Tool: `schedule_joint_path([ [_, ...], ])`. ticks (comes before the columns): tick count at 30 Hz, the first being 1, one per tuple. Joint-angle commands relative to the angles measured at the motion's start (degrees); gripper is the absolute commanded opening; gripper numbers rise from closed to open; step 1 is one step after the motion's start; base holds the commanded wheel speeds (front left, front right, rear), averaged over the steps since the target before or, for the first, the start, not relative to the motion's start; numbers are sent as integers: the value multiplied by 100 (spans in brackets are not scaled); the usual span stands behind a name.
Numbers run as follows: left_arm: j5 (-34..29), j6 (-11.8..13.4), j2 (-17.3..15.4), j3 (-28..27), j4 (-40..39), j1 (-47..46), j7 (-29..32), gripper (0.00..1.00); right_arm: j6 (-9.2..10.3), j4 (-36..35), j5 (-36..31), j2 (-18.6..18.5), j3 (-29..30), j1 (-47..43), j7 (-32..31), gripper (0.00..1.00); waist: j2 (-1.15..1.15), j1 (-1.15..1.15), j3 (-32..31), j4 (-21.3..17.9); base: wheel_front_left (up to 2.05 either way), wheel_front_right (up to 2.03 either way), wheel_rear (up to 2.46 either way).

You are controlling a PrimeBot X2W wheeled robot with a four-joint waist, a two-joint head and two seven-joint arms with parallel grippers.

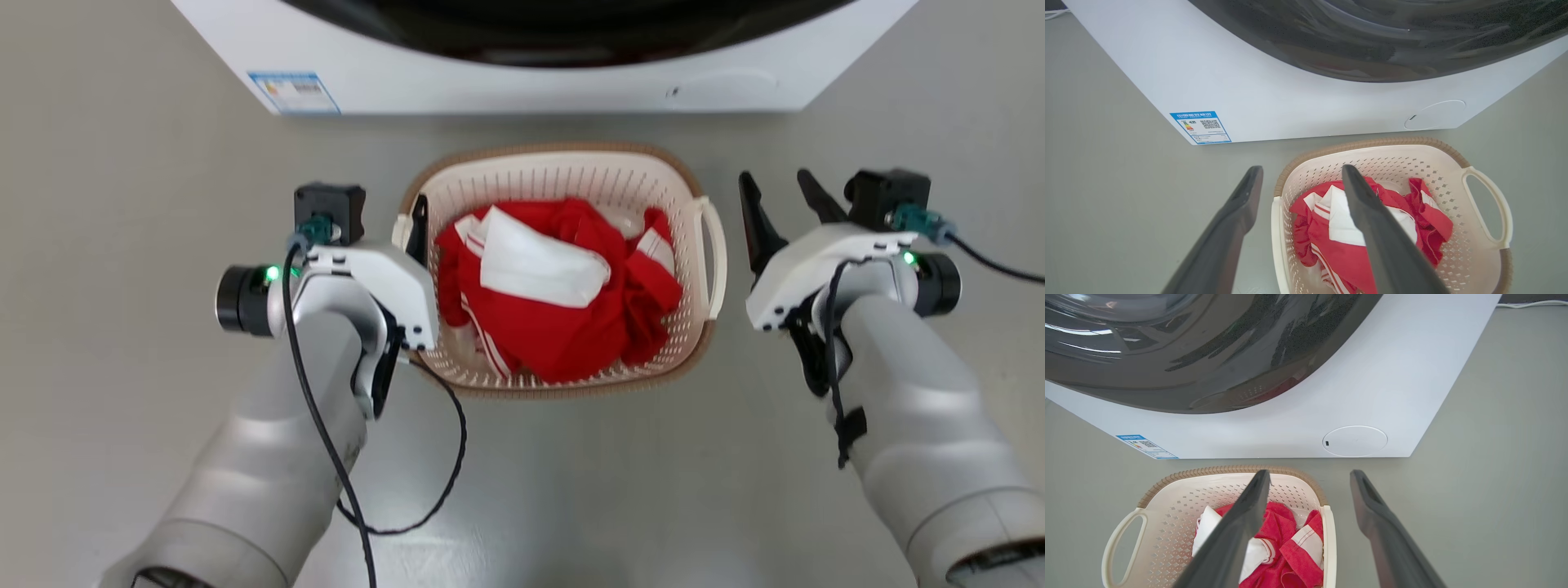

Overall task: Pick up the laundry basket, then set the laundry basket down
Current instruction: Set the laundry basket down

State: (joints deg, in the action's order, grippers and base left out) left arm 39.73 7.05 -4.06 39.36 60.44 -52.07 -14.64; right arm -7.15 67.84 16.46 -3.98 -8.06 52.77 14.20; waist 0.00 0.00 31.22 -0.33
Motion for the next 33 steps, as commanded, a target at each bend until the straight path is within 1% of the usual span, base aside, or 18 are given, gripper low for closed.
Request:
schedule_joint_path([
  [1,-82,13,-173,-180,-142,142,-36,100,-34,-173,-123,103,-16,-260,79,100,0,0,-333,18,0,0,0],
  [8,-309,-93,-179,-631,-507,705,-36,100,-34,-656,-569,64,372,-814,79,100,0,0,-1018,56,0,0,0],
  [13,-533,-169,-233,-964,-859,1087,-36,100,-34,-999,-811,72,527,-1134,79,100,0,0,-1450,57,0,0,0],
  [20,-803,-274,-344,-1501,-1426,1723,-36,100,-34,-1482,-973,91,614,-1608,79,100,0,0,-1962,42,0,0,0],
  [25,-988,-338,-352,-1826,-1856,2186,-36,100,-34,-1842,-1075,80,638,-2012,80,100,0,0,-2296,84,0,0,0],
  [33,-1216,-384,-394,-2218,-2403,2880,-36,100,-34,-2349,-1236,57,673,-2601,80,100,0,0,-2718,108,0,0,0],
])
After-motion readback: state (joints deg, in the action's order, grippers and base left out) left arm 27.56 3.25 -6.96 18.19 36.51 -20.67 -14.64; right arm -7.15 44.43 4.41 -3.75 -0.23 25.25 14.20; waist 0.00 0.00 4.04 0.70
